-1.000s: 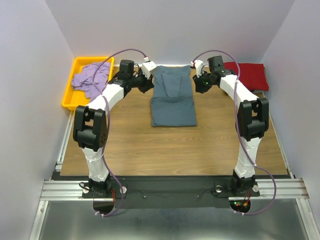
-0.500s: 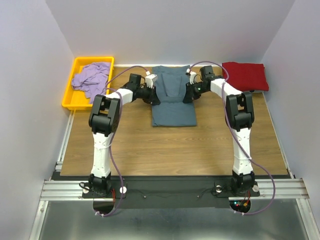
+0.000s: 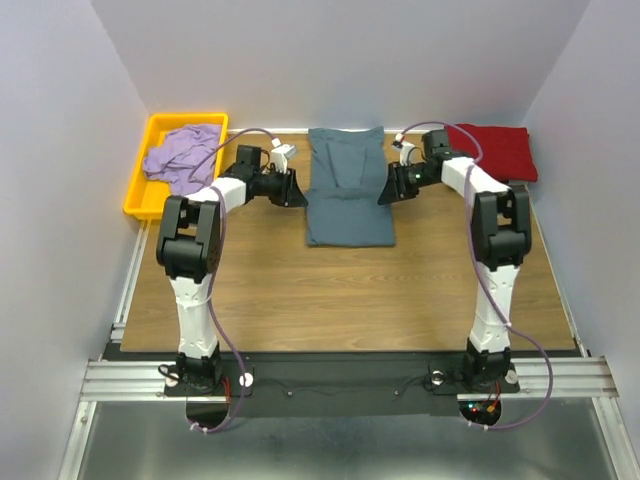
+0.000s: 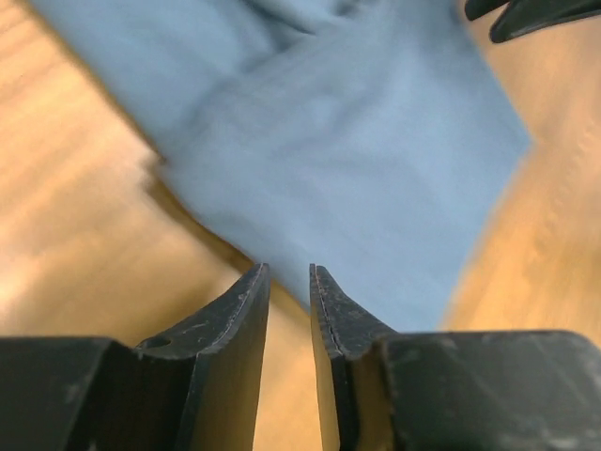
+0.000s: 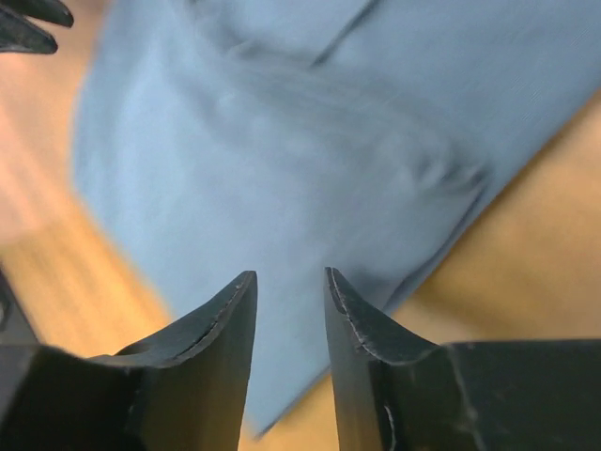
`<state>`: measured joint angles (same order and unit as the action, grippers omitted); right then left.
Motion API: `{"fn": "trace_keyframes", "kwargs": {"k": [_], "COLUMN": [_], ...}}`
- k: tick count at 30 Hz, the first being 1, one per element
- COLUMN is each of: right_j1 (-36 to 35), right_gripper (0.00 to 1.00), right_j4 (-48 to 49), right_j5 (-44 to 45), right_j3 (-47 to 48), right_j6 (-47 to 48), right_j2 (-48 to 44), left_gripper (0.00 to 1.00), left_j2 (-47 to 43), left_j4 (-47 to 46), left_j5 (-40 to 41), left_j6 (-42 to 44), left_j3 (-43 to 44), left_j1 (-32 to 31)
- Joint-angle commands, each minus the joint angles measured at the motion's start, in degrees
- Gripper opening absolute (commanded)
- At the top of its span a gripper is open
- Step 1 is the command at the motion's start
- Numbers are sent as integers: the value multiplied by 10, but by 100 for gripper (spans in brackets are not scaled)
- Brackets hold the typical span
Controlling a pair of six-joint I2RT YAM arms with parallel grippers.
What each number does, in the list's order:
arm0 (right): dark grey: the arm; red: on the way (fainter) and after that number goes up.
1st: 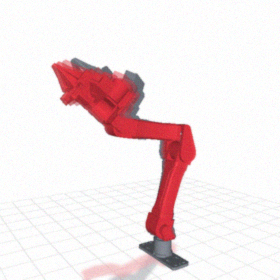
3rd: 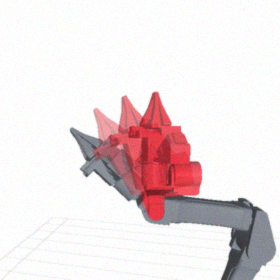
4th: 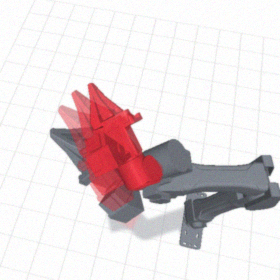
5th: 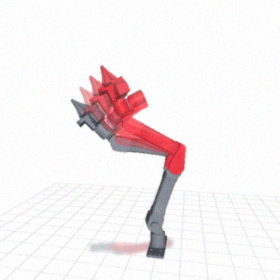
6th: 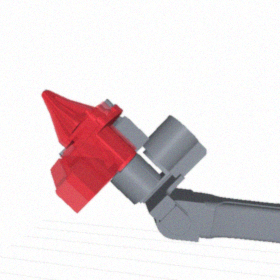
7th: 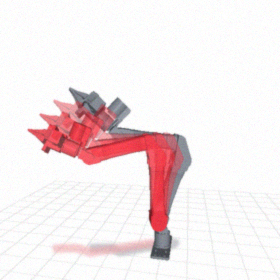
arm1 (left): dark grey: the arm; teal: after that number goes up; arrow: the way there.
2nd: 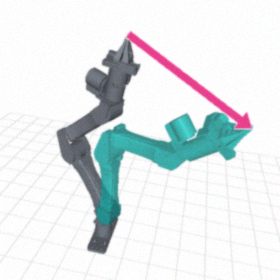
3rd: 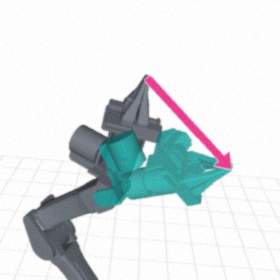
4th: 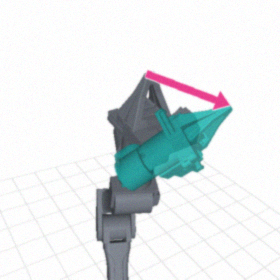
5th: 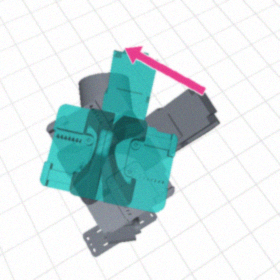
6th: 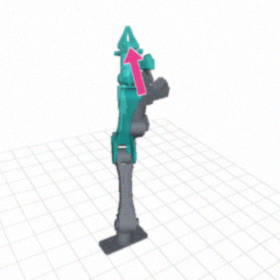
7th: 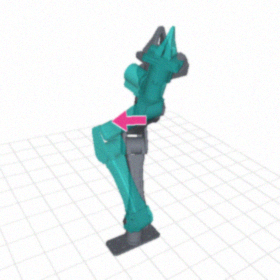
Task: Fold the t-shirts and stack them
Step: Fold the tshirt
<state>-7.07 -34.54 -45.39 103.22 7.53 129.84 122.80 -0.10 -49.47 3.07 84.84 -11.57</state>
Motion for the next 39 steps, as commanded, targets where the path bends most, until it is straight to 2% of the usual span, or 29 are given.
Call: {"fn": "trace_keyframes", "kwargs": {"k": [1, 3, 4, 6, 8, 10, 18, 25, 28, 32, 33, 35, 37, 39], "right_j1": [1, 2, 1, 2, 1, 1, 2, 1, 2, 2, 1, 2, 2, 3], "right_gripper": [42, 43, 43, 45, 45, 47, 48, 49, 48, 41, 33, 23, 11, 2], "right_j4": [-2, -6, -8, -10, -11, -10, 2, 9, 9, 8, 7, 6, 4, 1], "right_j5": [19, 45, 65, 79, 82, 84, 94, 66, 60, 52, 50, 52, 58, 64], "right_j3": [-89, -134, -176, -208, -236, -261, -279, -276, -271, -274, -276, -279, -280, -281], "right_j6": [6, 6, 9, 9, 7, 7, 13, 4, -1, -3, -2, -1, 1, 4], "right_j2": [-156, -182, -194, -212, -217, -220, -180, -148, -135, -134, -136, -141, -150, -156], "left_gripper": [36, 36, 41, 44, 53, 54, 54, 54, 47, 26, 21, 9, 1, 0], "left_j2": [-160, -188, -209, -220, -225, -221, -178, -137, -122, -119, -120, -125, -134, -143], "left_j4": [13, 12, 13, 15, 13, 9, -37, -68, -77, -78, -76, -50, -25, 9], "left_j5": [1, 13, 15, 23, 24, 25, 14, 2, -2, -4, -2, 2, 19, 34], "left_j6": [40, 35, 34, 34, 38, 32, 1, -23, -28, -29, -29, -12, 7, 40], "left_j3": [-103, -153, -195, -227, -261, -280, -276, -264, -259, -252, -253, -250, -247, -248], "left_j1": [-4, -4, -5, -6, -7, -9, -26, -35, -36, -37, -37, -38, -38, -38]}}
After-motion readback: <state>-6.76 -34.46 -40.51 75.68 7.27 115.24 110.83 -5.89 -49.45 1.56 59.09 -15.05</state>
